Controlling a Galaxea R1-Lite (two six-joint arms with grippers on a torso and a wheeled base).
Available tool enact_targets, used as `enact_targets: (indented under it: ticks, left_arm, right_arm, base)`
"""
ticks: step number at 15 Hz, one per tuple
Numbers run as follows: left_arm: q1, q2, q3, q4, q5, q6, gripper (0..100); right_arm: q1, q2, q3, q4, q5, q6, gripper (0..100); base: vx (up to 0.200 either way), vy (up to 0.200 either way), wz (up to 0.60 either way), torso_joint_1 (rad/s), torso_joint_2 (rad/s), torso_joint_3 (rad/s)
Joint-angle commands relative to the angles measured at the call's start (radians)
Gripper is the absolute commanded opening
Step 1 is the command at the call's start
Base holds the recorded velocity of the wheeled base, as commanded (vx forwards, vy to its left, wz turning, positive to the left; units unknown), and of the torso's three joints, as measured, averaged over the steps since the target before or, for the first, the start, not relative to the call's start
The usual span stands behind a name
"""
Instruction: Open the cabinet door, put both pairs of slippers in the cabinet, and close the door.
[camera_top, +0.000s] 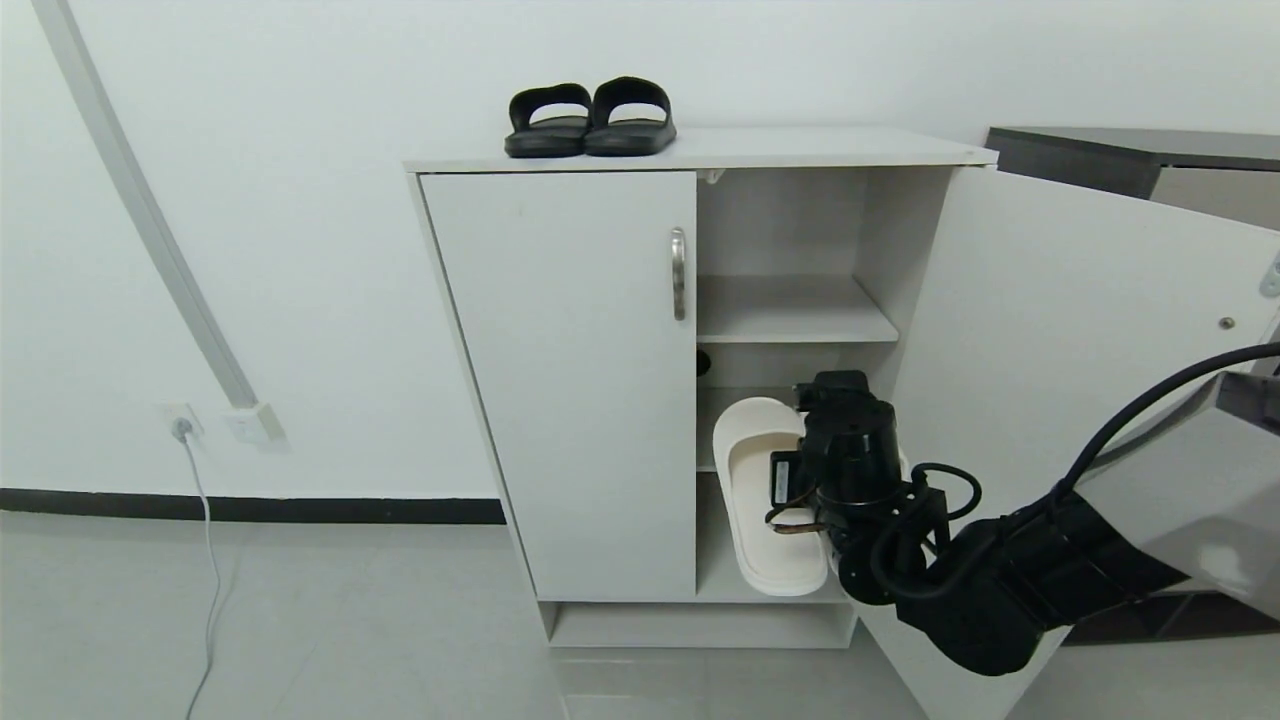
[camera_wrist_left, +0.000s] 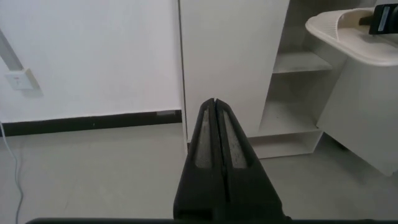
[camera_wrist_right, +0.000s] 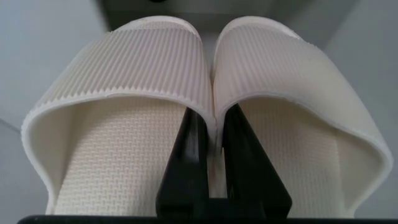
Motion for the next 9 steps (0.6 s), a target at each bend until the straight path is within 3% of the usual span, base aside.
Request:
enact_targets:
  ticks: [1, 9]
  left_arm:
    - [0.000, 0.003, 0.000, -0.001, 0.000, 0.000, 0]
    - [0.000, 0.003, 0.000, -0.001, 0.002, -0.002, 0]
  right_arm:
    - [0.006, 0.028, 0.006, -0.009, 0.002, 0.000, 0]
    - [0.021, 0.187, 0.020, -0.168, 0.056, -0.007, 0]
  base:
    - [0.000, 0.000, 0.00, 0.000, 0.00, 0.000]
    - [0.000, 0.000, 0.00, 0.000, 0.00, 0.000]
